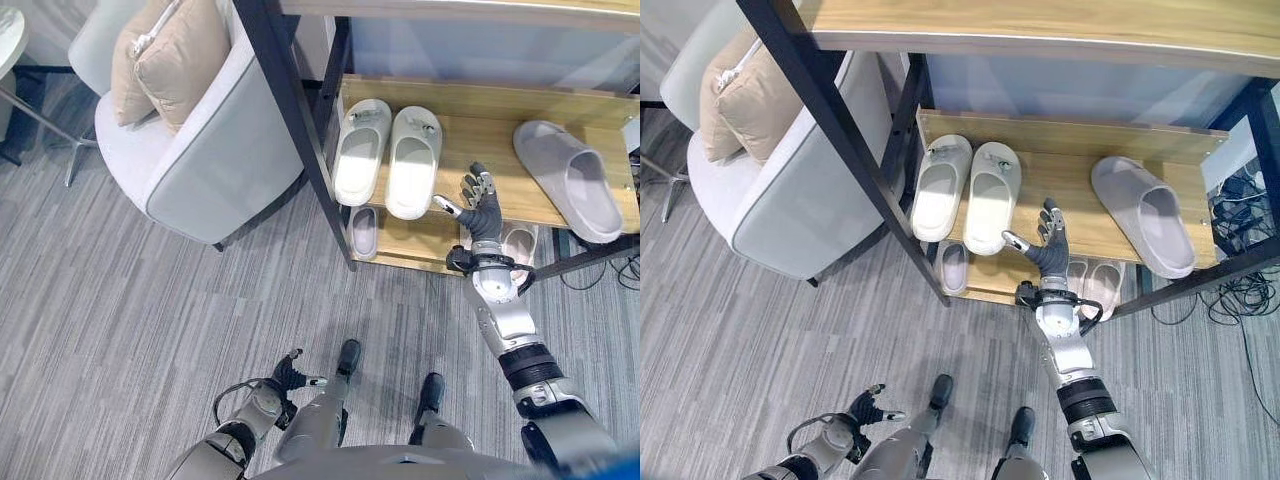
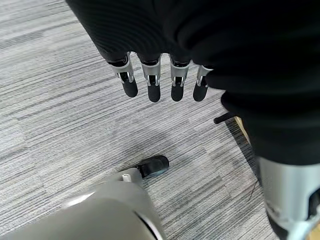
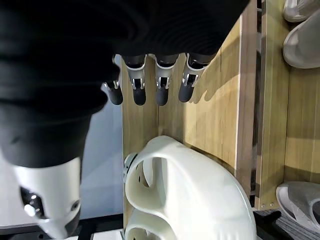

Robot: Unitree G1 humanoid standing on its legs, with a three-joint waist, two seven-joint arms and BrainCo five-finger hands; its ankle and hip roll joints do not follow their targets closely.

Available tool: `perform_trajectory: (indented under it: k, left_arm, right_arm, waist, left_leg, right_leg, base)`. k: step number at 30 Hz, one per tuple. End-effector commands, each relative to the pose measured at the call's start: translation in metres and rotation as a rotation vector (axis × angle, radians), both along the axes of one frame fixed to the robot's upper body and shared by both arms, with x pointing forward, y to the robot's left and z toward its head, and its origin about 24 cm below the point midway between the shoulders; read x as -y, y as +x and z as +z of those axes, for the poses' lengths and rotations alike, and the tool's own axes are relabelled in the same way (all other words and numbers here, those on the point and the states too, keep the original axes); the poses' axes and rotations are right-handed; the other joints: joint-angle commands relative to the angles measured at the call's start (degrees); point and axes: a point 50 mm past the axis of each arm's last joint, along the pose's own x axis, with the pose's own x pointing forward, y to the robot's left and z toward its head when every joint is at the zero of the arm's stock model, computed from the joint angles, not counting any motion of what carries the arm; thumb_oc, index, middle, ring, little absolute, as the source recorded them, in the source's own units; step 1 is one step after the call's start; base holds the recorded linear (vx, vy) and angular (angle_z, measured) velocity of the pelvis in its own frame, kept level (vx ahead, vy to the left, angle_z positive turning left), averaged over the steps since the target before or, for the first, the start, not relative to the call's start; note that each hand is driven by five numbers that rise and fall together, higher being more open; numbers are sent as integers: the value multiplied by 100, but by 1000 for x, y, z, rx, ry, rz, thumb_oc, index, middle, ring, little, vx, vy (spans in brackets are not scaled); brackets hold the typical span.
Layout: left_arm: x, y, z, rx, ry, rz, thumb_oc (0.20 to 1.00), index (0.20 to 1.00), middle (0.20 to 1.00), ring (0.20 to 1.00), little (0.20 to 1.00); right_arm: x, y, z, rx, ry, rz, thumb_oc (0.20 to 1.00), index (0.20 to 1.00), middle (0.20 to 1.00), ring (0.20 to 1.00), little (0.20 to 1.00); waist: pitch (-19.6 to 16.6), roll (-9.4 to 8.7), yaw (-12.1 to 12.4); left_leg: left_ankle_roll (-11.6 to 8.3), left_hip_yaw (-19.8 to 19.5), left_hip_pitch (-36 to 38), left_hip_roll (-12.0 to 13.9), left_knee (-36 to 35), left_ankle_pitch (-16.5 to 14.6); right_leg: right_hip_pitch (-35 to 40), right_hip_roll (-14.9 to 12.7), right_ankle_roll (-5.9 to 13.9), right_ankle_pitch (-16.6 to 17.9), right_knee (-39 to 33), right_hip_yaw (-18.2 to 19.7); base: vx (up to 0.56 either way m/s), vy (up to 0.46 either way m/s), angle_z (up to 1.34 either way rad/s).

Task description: Arrange the slippers neatly on the shoe rack.

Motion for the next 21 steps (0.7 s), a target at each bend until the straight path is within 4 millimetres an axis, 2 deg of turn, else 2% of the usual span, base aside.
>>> perform_trajectory:
  k: [1,3,10,16,21]
  left_arm:
    - [-2,3,-1,-34,11,17,1000,1000,1000,1000,1000]
    - [-4,5,0,-26,9,33,1000,1000,1000,1000,1000]
    - [-8,-3,-4,-61,22,39,1000,1000,1000,1000,1000]
    - [-9,-1,-3,-55,19,51,1000,1000,1000,1000,1000]
    - [-8,0,-3,-53,16,53,1000,1000,1000,1000,1000]
  right_arm:
    - [-13,8,30,146,-2,73,1000,1000,1000,1000,1000]
    - [-20,10,27,125,13,102,1000,1000,1000,1000,1000]
    - [-26,14,25,101,33,136,1000,1000,1000,1000,1000]
    - [-39,14,24,95,44,197,1000,1000,1000,1000,1000]
    - [-39,11,20,80,29,206,1000,1000,1000,1000,1000]
  waist:
    - [23,-100,145]
    - [30,-126,142]
    - [53,-131,193]
    - [24,-148,210]
    - [-3,-176,163]
  left_leg:
    - [-99,297,66,39,31,-631]
    - [-104,306,72,41,31,-619]
    - [-111,261,46,8,31,-606]
    - [-110,262,60,-5,31,-621]
    - [-108,287,122,13,31,-648]
  right_leg:
    - [70,-373,360,-35,37,170]
    - [70,-372,352,-23,37,173]
    - [86,-407,364,-3,37,87]
    - [125,-422,362,-16,37,63]
    - [167,-421,359,-30,37,62]
  base:
    - [-13,17,-3]
    - [0,27,-5]
    - [2,4,0]
    - [0,0,0]
    - [0,0,0]
